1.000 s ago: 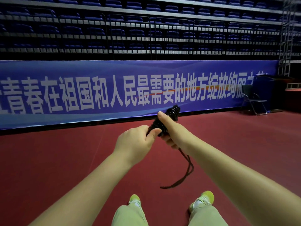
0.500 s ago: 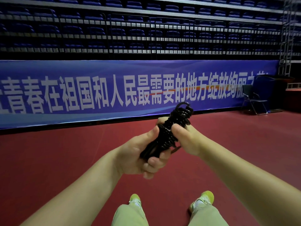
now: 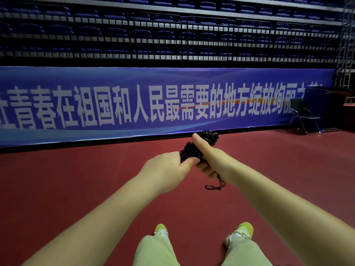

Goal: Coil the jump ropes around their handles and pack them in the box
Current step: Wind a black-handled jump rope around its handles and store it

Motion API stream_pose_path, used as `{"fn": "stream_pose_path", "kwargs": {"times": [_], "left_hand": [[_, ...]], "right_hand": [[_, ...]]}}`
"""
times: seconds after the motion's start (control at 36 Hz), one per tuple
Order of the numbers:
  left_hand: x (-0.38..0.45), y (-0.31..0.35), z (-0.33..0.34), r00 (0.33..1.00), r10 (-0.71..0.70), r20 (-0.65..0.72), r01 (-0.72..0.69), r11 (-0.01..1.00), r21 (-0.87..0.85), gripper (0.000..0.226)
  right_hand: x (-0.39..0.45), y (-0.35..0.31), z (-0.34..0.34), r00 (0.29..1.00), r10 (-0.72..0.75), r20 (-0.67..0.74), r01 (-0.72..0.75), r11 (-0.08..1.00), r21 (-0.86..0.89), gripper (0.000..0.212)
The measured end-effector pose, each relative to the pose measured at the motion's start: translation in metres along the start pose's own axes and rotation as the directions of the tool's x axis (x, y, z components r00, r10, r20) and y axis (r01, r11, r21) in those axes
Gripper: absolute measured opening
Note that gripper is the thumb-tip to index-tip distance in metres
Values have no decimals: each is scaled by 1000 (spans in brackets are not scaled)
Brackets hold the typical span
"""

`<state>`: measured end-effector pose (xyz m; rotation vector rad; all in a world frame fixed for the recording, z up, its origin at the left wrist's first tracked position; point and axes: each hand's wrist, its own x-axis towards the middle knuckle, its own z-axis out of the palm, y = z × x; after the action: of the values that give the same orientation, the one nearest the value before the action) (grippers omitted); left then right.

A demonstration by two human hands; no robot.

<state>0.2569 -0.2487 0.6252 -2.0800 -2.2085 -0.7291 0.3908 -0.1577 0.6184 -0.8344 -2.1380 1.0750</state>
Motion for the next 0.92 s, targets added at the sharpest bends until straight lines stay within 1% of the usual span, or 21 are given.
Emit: {"fn": "stream_pose_path", "kwargs": {"times": [0.06, 0.11, 0.14, 0.19, 0.22, 0.25, 0.28, 0.31, 0.33, 0.36, 0.39, 0.42, 0.47, 0.5, 0.53, 0.58, 0.61, 0.67, 0.75, 0.81, 0.92], "left_hand": [[0, -1, 2, 999, 30, -24, -27, 995, 94, 43], [0, -4, 2, 998, 67, 3, -67, 995, 74, 45], [0, -6, 1, 994, 97, 39, -98, 995, 7, 43], [0, -10, 0, 975, 174, 142, -139, 964, -228, 40], [0, -12, -1, 957, 213, 197, -127, 917, -377, 44], [0, -14, -1, 930, 255, 264, -78, 841, -536, 52], [0, -17, 0, 891, 308, 334, 0, 736, -677, 60], [0, -20, 1, 844, 376, 382, 73, 626, -777, 69], [0, -22, 4, 805, 439, 399, 119, 539, -834, 77], [0, -21, 6, 787, 476, 393, 140, 482, -865, 82], [0, -19, 8, 798, 477, 370, 142, 447, -883, 84], [-1, -17, 10, 825, 452, 338, 132, 427, -895, 86], [1, -13, 11, 887, 380, 262, 93, 408, -908, 84], [2, -11, 11, 912, 344, 222, 62, 421, -905, 80], [2, -11, 9, 935, 304, 182, 24, 458, -889, 74], [4, -13, 5, 967, 223, 122, -35, 590, -806, 62], [4, -14, 3, 976, 190, 106, -47, 660, -750, 57], [5, -18, 3, 986, 151, 73, -70, 764, -641, 45], [6, -27, 6, 994, 107, -3, -100, 921, -377, 35], [5, -31, 9, 997, 78, -23, -81, 955, -285, 34], [2, -32, 12, 998, 43, -49, -54, 969, -240, 34]], "right_hand": [[-1, 1, -1, 999, 50, 6, -50, 998, 34, 66], [-1, 3, -1, 999, 47, -15, -46, 997, 64, 59], [-2, 3, -1, 999, 26, -30, -23, 996, 84, 54], [-3, 5, -3, 998, -41, -40, 45, 993, 109, 46], [-3, 7, -5, 997, -70, -27, 73, 990, 120, 45], [-5, 7, -6, 996, -93, 3, 92, 987, 130, 43], [-7, 8, -8, 993, -110, 46, 103, 986, 134, 40], [-9, 8, -9, 989, -123, 85, 110, 983, 146, 38], [-9, 9, -11, 984, -135, 116, 116, 981, 158, 45], [-10, 8, -11, 981, -142, 136, 119, 979, 165, 52], [-10, 6, -13, 978, -147, 148, 122, 978, 167, 58], [-10, 3, -14, 977, -151, 149, 125, 978, 166, 60], [-10, -3, -17, 981, -142, 133, 125, 983, 133, 59], [-11, -6, -19, 985, -130, 112, 118, 988, 102, 57], [-12, -9, -20, 989, -121, 90, 115, 991, 68, 55], [-13, -11, -21, 994, -98, 51, 97, 995, 14, 49], [-14, -11, -22, 996, -80, 39, 81, 997, -14, 48], [-15, -8, -20, 999, -44, 22, 46, 996, -82, 52], [-11, 1, -15, 998, -16, -57, 5, 980, -201, 64], [-8, 6, -12, 995, -15, -94, -8, 973, -229, 68], [-8, 8, -7, 991, -37, -128, 6, 972, -234, 69]]}}
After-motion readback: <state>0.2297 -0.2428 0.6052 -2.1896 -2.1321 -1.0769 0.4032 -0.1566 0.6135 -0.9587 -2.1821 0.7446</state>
